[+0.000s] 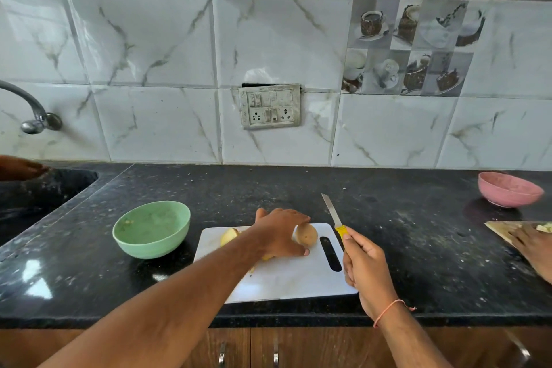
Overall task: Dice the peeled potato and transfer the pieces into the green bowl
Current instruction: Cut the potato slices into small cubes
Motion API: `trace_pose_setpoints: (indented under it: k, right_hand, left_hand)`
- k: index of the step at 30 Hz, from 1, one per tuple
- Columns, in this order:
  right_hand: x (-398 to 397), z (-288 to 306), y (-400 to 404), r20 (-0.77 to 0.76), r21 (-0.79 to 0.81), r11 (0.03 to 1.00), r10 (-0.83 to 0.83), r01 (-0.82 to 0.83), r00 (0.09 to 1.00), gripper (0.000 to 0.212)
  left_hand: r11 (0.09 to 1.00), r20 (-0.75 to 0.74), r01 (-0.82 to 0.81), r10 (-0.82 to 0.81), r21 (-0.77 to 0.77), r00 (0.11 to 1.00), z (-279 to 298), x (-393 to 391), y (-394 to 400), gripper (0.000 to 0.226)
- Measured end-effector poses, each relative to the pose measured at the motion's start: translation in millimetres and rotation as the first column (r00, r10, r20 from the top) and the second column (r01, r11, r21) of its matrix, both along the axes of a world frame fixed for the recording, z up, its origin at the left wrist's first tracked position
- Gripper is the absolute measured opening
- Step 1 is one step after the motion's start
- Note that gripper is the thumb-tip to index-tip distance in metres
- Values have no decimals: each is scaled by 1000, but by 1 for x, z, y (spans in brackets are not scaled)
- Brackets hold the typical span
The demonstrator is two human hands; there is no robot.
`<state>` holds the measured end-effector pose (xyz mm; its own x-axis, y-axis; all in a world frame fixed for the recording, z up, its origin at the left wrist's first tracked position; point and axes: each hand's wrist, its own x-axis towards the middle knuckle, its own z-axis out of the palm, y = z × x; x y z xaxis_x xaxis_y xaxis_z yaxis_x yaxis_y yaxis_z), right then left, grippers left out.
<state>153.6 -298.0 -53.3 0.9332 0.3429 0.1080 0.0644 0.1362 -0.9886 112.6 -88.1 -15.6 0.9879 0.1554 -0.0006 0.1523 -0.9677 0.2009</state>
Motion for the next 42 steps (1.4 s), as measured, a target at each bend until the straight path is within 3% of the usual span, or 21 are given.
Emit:
trace_pose_setpoints:
  k: [4, 8, 12, 16, 19, 22, 28, 31, 36, 42]
  right_hand:
    - [1, -1, 0, 8, -7, 1000, -4, 5, 1000, 24]
    - [2, -2, -1, 19, -21, 1000, 0, 0, 1000, 25]
    - [4, -5, -1, 23, -38, 999, 3, -2, 1000, 27]
    - [4, -9, 1, 80, -121, 993, -2, 11, 997, 31]
    - [0, -10, 4, 215, -243, 969, 14, 39, 977, 33]
    - [-12, -8, 4, 349, -343, 939, 89, 38, 933, 31]
    - [-34, -6, 12, 451, -476, 877, 180, 65, 874, 38]
    - [-61, -3, 26, 523, -583, 811, 329, 48, 786, 40]
    - [-108, 12, 60, 586, -774, 607, 582, 178, 564, 48]
    - [-122, 14, 84, 541, -834, 504, 673, 223, 504, 51]
  left_hand:
    - [1000, -24, -28, 28, 3, 999, -1, 14, -5, 74]
    - [1000, 72, -16, 17, -14, 997, -2, 9, -1, 64]
    - [959, 282, -58, 139, -279, 949, -8, -21, 14, 64]
    - [875, 490, -50, 317, -482, 812, -22, -80, 25, 54]
    - [812, 484, -97, 433, -575, 761, -40, -125, 39, 55]
    - [787, 427, -142, 466, -601, 774, -55, -154, 51, 59]
    - [712, 381, -166, 540, -682, 751, -74, -166, 71, 69]
    - [703, 392, -139, 537, -697, 747, -73, -167, 69, 63]
    - [644, 412, -53, 548, -763, 728, -76, -171, 62, 59]
    - [677, 419, -52, 512, -734, 750, -74, -170, 59, 64]
